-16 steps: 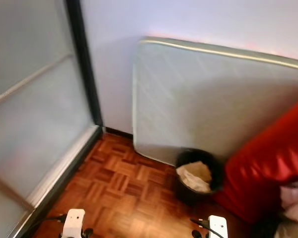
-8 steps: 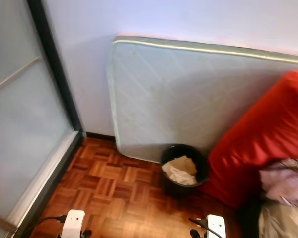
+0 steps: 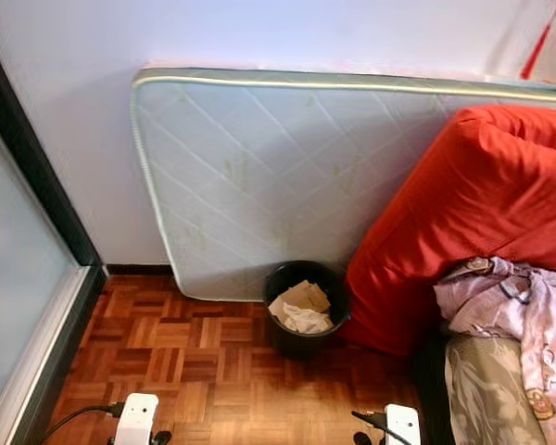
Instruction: Clean up the room
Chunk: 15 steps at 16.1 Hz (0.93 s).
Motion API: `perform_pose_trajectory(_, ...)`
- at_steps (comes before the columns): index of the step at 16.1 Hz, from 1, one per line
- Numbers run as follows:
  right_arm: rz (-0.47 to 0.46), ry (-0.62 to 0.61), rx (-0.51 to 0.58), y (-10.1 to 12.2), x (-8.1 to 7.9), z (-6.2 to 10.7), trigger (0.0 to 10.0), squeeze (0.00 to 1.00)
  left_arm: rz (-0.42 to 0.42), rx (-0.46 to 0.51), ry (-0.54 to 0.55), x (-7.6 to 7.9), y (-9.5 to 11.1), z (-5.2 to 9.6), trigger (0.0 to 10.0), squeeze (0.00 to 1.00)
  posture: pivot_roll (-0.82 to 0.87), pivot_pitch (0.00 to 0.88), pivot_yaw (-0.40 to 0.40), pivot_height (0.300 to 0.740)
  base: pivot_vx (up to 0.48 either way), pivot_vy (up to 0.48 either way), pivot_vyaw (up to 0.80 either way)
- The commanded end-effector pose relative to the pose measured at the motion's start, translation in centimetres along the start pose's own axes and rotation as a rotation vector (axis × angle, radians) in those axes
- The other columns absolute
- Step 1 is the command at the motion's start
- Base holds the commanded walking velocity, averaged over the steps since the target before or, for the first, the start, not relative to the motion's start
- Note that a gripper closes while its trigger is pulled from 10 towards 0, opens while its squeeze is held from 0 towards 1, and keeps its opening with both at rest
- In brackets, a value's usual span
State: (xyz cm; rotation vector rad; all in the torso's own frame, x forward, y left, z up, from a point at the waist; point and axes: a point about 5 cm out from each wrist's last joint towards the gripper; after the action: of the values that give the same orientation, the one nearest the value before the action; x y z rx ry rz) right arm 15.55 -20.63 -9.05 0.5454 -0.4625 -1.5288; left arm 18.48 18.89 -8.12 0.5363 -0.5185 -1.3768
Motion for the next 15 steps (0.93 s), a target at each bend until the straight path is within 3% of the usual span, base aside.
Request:
perform_pose_trajectory(1, -0.005, -0.004, 0.0, 0.0, 0.1, 0.0, 10.0, 0.0, -0.01, -0.02, -0.004, 0.1, -0.4, 0.1, 10.0, 0.0, 0.07, 0.0, -0.077, 0.74, 0.0, 0.0, -0.8)
perform_pose_trajectory(6, -0.005, -0.004, -0.001, -0.1, 0.3, 0.1, 10.0, 0.0, -0.008, -0.025, -0.003, 0.1, -0.6, 0.1, 10.0, 0.0, 0.07, 0.0, -0.078, 0.74, 0.0, 0.0, -0.8)
perform_pose_trajectory(8, -0.004, -0.003, -0.001, 0.0, 0.3, 0.1, 10.0, 0.0, 0.039, -0.019, 0.014, 0.0, -0.5, 0.1, 10.0, 0.0, 0.06, 0.0, -0.075, 0.74, 0.0, 0.0, -0.8)
perform_pose_trajectory(10, -0.006, -0.002, 0.001, 0.1, 0.1, 0.0, 10.0, 0.0, -0.033, -0.018, 0.007, -0.1, -0.3, 0.0, 10.0, 0.0, 0.06, 0.0, -0.069, 0.74, 0.0, -0.236, -0.8)
perform_pose_trajectory(15, -0.023, -0.001, 0.0, -0.2, -0.4, 0.0, 10.0, 0.0, -0.037, -0.025, 0.035, -1.0, -0.2, 0.1, 10.0, 0.0, 0.06, 0.012, -0.028, 0.74, 0.0, -0.055, -0.8)
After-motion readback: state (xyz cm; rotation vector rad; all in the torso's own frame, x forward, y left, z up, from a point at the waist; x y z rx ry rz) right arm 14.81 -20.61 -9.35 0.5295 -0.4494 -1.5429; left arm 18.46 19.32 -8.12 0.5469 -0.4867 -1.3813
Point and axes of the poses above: a point about 5 cm out from each wrist's last joint towards the gripper, its own z axis pointing back from the gripper into the wrist, its own y axis along the axis of the wrist's last joint, x = y × z, and after that the axes turned 11 degrees about z, right-handed
